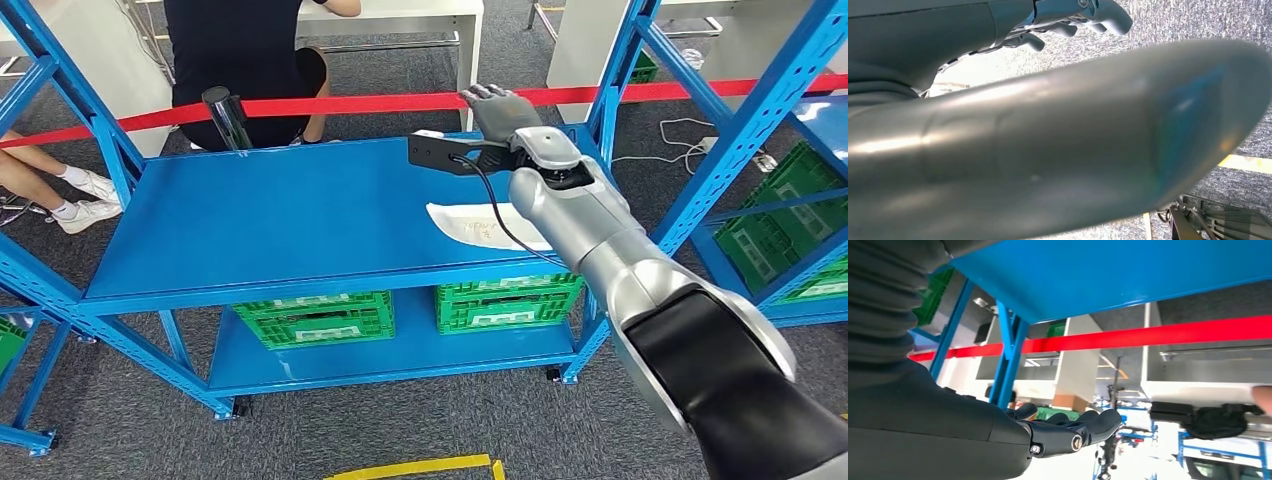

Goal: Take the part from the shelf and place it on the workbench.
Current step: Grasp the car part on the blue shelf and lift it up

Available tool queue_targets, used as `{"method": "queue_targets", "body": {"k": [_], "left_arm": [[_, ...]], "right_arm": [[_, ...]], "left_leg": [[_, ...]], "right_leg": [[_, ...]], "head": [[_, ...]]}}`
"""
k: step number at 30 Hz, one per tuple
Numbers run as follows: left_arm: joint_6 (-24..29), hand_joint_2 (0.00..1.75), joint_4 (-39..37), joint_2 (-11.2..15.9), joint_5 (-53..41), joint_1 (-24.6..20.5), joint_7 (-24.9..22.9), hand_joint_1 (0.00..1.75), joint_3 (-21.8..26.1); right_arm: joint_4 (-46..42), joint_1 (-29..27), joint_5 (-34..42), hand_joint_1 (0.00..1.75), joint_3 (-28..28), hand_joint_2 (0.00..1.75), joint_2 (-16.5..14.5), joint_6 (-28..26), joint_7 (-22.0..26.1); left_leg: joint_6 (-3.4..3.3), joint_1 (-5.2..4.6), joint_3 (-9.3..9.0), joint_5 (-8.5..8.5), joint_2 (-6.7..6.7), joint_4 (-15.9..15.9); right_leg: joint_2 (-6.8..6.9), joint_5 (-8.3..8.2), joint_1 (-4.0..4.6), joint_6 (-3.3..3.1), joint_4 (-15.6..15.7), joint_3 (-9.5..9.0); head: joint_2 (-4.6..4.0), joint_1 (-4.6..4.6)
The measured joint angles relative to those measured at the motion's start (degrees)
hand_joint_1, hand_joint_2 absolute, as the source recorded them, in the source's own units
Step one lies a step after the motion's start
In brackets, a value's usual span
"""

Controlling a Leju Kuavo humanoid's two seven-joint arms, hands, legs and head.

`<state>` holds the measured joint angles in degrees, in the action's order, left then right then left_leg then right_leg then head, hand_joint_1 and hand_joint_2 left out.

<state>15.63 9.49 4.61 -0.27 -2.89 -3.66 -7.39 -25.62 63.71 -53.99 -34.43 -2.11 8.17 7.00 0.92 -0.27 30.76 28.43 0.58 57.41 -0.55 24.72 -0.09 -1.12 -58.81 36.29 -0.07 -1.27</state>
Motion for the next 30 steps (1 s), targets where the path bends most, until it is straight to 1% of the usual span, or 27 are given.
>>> {"method": "queue_targets", "body": {"k": [3,7,13,18,24,30], "left_arm": [[0.0,0.00,0.0,0.0,-0.3,-0.1,-0.3,0.00,0.0],[0.0,0.00,0.0,0.0,-0.6,-0.1,-0.5,0.00,0.0],[0.0,0.00,0.0,0.0,-0.9,-0.1,-0.6,0.00,0.0],[0.0,0.00,0.0,0.0,-1.0,-0.3,-0.7,0.00,0.0],[0.0,0.00,0.0,0.0,-1.2,-0.4,-1.0,0.00,0.0],[0.0,0.00,0.0,0.0,-1.4,-0.3,-0.9,0.00,0.0]], "right_arm": [[-1.2,-0.6,2.0,0.00,-1.8,1.75,0.0,0.9,-0.4],[-2.7,-2.0,4.0,0.00,-4.1,0.00,0.2,1.2,-0.8],[-4.1,-4.7,6.2,0.00,-7.6,0.00,1.7,1.0,-0.8],[-4.9,-5.9,6.9,0.00,-8.9,0.00,2.5,1.1,-0.8],[-6.7,-6.2,9.7,0.00,-11.4,0.00,3.1,2.9,-1.7],[-7.9,-6.7,11.9,0.00,-14.2,0.00,4.4,4.7,-2.1]], "left_leg": [[0.00,0.00,0.00,0.00,0.00,0.0],[-0.01,-0.06,-0.02,0.00,0.00,0.0],[-0.01,-0.12,-0.02,0.01,0.01,0.0],[-0.02,-0.13,-0.04,0.01,0.00,0.0],[-0.01,-0.13,-0.04,0.01,-0.02,0.0],[-0.02,-0.13,-0.04,0.01,-0.02,0.0]], "right_leg": [[0.01,-0.01,0.00,0.01,0.0,-0.03],[0.01,0.00,0.01,0.02,0.0,-0.04],[0.01,0.00,0.00,0.03,0.0,-0.05],[-0.01,-0.01,0.00,0.03,0.0,-0.05],[-0.01,0.00,0.01,0.03,0.0,-0.05],[0.00,-0.01,0.00,0.03,0.0,-0.07]], "head": [[0.00,0.00],[0.00,0.00],[0.00,0.00],[0.00,-0.01],[0.00,-0.02],[0.00,-0.01]]}}
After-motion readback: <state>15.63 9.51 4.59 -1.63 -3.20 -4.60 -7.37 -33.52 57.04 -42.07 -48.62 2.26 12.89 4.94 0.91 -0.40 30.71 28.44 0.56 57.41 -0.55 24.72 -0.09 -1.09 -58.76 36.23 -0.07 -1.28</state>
